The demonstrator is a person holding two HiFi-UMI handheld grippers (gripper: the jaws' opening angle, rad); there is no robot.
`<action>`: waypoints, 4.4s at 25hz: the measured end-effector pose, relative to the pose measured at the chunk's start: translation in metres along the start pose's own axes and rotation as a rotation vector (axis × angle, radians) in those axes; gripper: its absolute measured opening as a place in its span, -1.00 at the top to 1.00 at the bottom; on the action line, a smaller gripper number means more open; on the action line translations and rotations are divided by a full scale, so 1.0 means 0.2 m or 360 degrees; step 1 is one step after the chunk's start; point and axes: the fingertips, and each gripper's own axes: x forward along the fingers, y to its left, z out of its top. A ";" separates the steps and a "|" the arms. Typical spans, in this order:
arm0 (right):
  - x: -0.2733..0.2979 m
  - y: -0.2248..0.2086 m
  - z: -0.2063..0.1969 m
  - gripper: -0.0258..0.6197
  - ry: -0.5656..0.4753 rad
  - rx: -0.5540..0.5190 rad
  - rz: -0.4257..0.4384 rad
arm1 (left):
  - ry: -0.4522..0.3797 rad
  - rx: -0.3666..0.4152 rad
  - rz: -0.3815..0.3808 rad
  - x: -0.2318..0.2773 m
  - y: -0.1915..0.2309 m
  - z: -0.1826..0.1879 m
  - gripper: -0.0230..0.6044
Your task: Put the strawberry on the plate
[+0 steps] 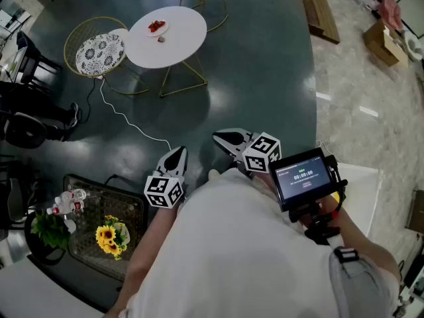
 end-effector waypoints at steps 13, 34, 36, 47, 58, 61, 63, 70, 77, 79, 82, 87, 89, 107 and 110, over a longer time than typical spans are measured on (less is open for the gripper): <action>-0.24 -0.04 0.01 0.90 0.0000 -0.0020 -0.0065 | 0.0026 0.0032 -0.0045 0.06 -0.24 0.00 0.91; -0.64 -0.19 -0.01 0.90 -0.0042 0.0043 -0.0109 | 0.0059 0.0009 0.0026 0.16 -0.56 -0.06 0.91; -0.67 -0.20 -0.03 0.90 -0.0043 0.0052 -0.0113 | 0.0068 0.0001 0.0026 0.17 -0.60 -0.07 0.91; -0.87 -0.25 -0.09 0.90 -0.0067 0.0111 -0.0136 | 0.0092 0.0015 0.0029 0.27 -0.77 -0.07 0.90; -0.97 -0.37 -0.13 0.90 -0.0109 0.0147 -0.0186 | 0.0068 0.0006 0.0091 0.35 -0.78 -0.08 0.91; -1.00 -0.41 -0.09 0.90 -0.0132 0.0135 -0.0180 | 0.0057 0.0011 0.0093 0.39 -0.80 -0.05 0.91; -1.00 -0.43 -0.09 0.90 -0.0145 0.0128 -0.0190 | 0.0062 0.0020 0.0082 0.41 -0.81 -0.05 0.91; -1.06 -0.49 -0.06 0.90 -0.0209 0.0142 -0.0233 | 0.0051 0.0081 0.0049 0.48 -0.83 0.01 0.90; -1.09 -0.57 -0.05 0.90 -0.0197 0.0178 -0.0269 | 0.0088 0.0134 -0.0022 0.57 -0.90 0.01 0.91; -1.12 -0.63 -0.02 0.90 -0.0195 0.0183 -0.0283 | 0.0098 0.0121 -0.0029 0.64 -0.90 0.03 0.90; -1.10 -0.69 -0.01 0.90 -0.0202 0.0189 -0.0311 | 0.0105 0.0102 -0.0039 0.70 -0.85 0.04 0.90; -1.05 -0.81 0.06 0.90 -0.0190 0.0194 -0.0355 | 0.0098 0.0108 -0.0072 0.83 -0.75 0.13 0.91; -1.02 -0.88 0.10 0.90 -0.0189 0.0184 -0.0360 | 0.0091 0.0113 -0.0068 0.89 -0.69 0.18 0.90; -0.52 -1.23 0.58 0.90 -0.0109 0.0036 -0.0292 | 0.0012 0.0078 0.0007 1.18 -0.18 0.56 0.91; -0.43 -1.30 0.62 0.90 -0.0097 0.0019 -0.0272 | 0.0004 0.0067 0.0031 1.23 -0.09 0.58 0.91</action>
